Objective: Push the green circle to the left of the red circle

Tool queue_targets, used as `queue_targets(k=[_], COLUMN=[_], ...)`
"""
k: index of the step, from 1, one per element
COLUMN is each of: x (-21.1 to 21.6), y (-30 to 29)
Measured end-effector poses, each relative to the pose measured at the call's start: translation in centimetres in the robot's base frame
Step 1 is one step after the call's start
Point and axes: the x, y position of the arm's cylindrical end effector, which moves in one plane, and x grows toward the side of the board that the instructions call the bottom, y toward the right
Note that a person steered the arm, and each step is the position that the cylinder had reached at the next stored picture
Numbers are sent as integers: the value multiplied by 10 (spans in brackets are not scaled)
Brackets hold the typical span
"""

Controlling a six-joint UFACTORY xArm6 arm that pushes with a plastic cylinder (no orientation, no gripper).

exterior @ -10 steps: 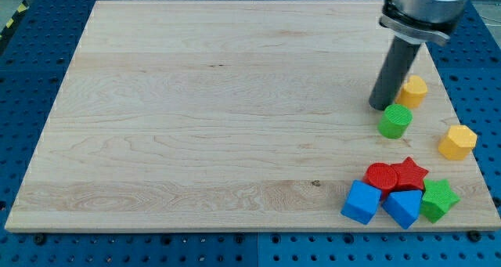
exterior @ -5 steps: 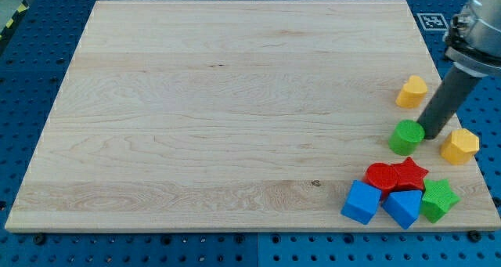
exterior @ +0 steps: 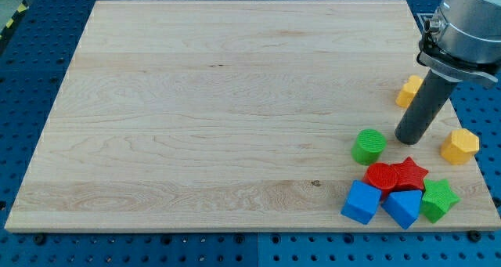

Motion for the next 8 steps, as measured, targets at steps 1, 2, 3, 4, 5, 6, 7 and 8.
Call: queue_targets(k=[1, 2, 3, 4, 5, 6, 7, 8], x=[4, 17, 28, 26, 3, 10, 41, 49], y=[-24, -74, -122, -141, -152, -208, -235, -220])
